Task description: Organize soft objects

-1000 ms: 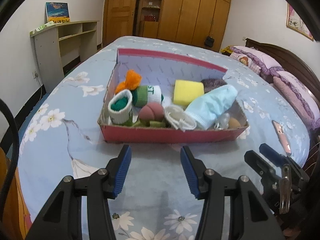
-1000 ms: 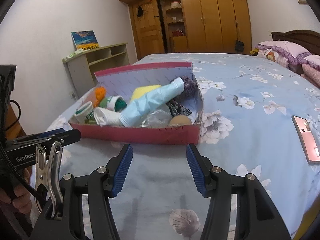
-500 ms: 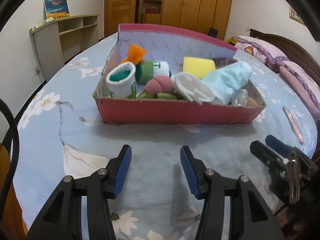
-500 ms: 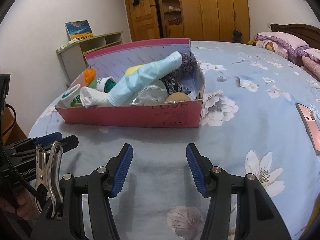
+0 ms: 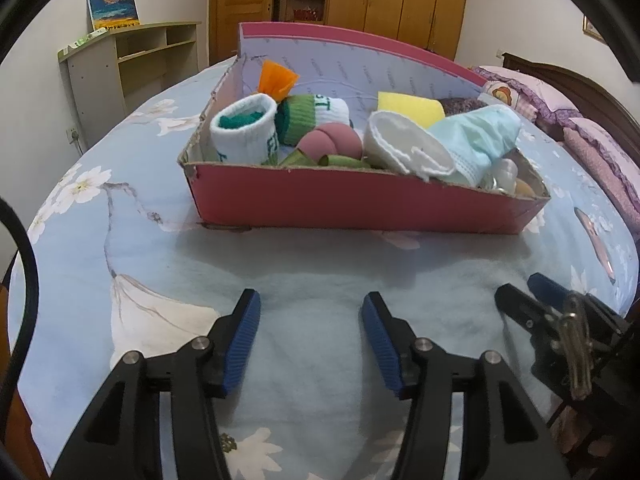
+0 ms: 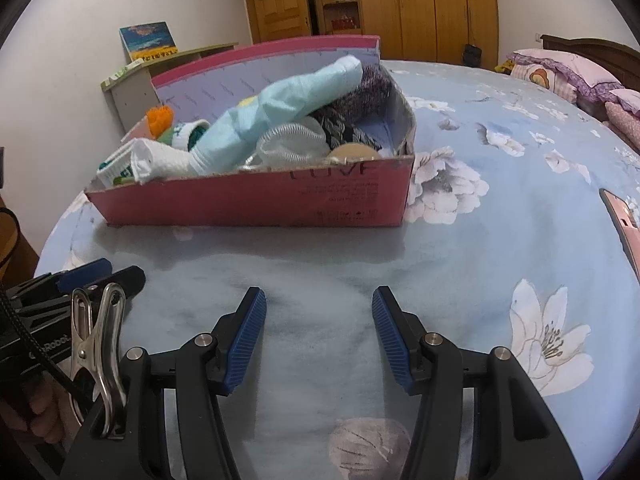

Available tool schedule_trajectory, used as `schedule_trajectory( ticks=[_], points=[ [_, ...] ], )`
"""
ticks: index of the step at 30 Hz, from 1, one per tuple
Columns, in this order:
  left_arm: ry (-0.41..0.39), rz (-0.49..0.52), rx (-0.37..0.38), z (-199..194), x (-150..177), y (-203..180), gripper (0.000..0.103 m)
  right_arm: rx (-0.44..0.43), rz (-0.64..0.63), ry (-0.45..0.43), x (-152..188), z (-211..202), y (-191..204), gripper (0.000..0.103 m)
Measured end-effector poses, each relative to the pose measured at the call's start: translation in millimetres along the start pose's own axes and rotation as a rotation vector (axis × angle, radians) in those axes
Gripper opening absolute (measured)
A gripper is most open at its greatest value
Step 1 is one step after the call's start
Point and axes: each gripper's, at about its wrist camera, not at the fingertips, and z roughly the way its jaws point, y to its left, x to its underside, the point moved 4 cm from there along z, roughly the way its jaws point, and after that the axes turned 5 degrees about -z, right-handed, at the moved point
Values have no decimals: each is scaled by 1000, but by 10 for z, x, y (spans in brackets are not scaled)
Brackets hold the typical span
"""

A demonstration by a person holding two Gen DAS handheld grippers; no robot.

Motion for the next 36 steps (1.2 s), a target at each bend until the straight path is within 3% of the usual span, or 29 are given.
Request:
schedule_trajectory(
  ticks=[17, 36],
  points=[
    [-22, 10, 23, -7, 72, -23, 67, 43, -32, -1, 43, 23, 72, 58],
    [-23, 15, 28, -8, 79, -34, 69, 48, -30, -8, 44, 22, 69, 58]
  ],
)
